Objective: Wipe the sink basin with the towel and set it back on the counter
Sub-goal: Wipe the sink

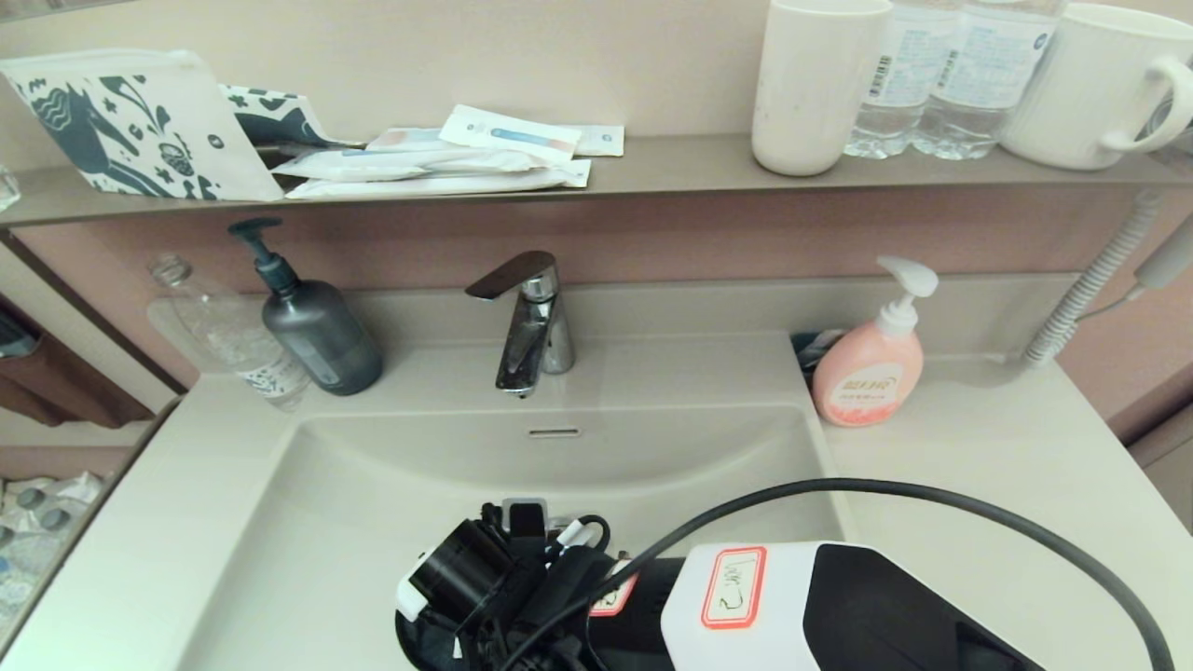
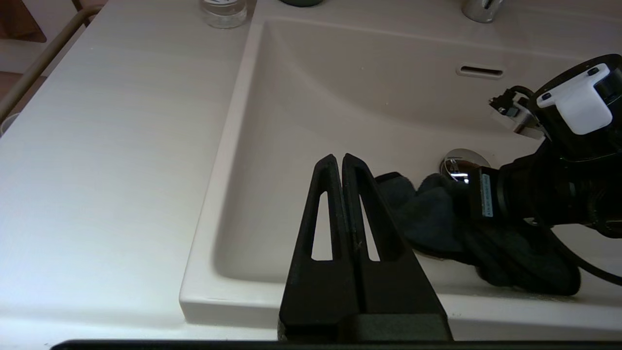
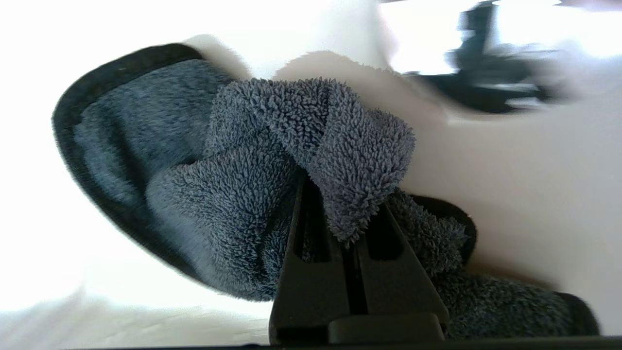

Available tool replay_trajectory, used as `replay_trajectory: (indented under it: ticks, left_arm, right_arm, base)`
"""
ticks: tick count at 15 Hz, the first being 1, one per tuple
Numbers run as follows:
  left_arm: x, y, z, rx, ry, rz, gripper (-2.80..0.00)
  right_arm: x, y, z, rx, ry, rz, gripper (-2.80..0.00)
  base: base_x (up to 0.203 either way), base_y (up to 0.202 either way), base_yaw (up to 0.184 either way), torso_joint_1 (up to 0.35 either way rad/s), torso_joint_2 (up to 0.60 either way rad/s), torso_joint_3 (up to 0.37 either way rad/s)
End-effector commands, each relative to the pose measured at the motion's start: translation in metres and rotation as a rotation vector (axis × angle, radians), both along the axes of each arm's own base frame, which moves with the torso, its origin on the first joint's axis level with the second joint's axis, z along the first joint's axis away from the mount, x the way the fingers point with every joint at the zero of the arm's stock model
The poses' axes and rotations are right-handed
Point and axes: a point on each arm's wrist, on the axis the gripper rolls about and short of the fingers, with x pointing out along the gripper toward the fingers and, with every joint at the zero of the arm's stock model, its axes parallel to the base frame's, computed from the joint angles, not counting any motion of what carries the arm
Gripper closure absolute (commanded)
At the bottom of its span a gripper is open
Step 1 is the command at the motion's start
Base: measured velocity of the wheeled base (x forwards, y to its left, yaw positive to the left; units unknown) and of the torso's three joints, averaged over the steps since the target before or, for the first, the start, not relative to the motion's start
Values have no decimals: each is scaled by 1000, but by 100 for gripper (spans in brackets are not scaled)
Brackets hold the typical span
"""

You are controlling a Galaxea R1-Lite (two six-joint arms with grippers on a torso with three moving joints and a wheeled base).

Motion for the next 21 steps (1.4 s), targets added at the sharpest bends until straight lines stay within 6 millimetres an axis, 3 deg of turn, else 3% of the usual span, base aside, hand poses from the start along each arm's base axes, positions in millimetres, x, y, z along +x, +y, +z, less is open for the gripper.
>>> replay_trajectory:
  ticks: [1,7,10,15,18,21]
  left_arm:
    - [0,0,0,-1,1,1,0]
    - [0,0,0,-1,1,1,0]
    - [0,0,0,-1,1,1,0]
    - [0,0,0,-1,1,1,0]
    - [0,0,0,-1,1,1,0]
    - [0,0,0,-1,1,1,0]
  right_arm:
    - [8,-11,4,-45,-8,-47,0]
    - [30,-57,-6,-332,27,-180,0]
    - [39,-77,6,-368,11,-230,0]
    - [39,-98,35,-437,27,-256,0]
    - [37,-99,33,-458,28,-259,0]
    - [16,-74,11,-437,42,-209,0]
  base:
    - [0,0,0,0,0,0]
    - [0,0,0,0,0,0]
    - [0,0,0,0,0,0]
    - [0,0,0,0,0,0]
    - [0,0,0,0,0,0]
    - [0,0,0,0,0,0]
